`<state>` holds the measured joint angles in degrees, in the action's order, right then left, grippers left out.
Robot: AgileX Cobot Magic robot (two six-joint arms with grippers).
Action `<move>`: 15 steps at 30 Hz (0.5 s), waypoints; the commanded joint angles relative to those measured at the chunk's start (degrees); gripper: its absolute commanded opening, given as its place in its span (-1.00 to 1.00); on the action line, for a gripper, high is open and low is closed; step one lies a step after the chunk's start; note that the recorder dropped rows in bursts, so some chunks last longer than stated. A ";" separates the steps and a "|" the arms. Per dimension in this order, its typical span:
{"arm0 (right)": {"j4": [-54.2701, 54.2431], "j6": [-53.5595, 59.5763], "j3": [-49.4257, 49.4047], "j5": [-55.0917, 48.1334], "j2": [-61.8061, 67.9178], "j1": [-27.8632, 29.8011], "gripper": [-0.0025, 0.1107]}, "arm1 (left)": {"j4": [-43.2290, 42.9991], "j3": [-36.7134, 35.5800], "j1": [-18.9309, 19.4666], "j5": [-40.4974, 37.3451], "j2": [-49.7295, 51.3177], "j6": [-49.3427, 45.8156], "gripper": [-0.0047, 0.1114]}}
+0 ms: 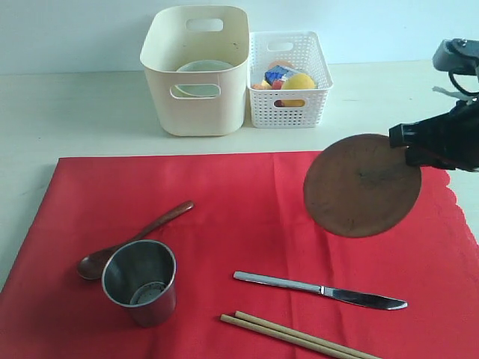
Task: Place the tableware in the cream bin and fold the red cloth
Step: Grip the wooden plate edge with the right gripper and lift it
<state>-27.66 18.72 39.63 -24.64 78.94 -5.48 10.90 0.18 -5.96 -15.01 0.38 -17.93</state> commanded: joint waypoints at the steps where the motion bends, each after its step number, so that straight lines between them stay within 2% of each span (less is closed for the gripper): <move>1: -2.17 0.21 1.70 1.92 -1.95 0.14 -0.96 | 0.00 -0.18 0.03 0.12 -0.38 -0.06 -0.89; 8: -13.39 10.07 8.87 2.19 -1.98 0.14 -0.96 | 0.00 -0.18 0.03 0.12 -0.38 -0.06 -0.89; 15: -33.46 25.92 17.11 2.38 2.59 0.14 -0.96 | 0.00 -0.18 0.03 0.12 -0.38 -0.06 -0.89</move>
<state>-53.07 38.26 53.60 -23.37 78.92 -5.48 10.90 0.18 -5.96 -15.01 0.38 -17.93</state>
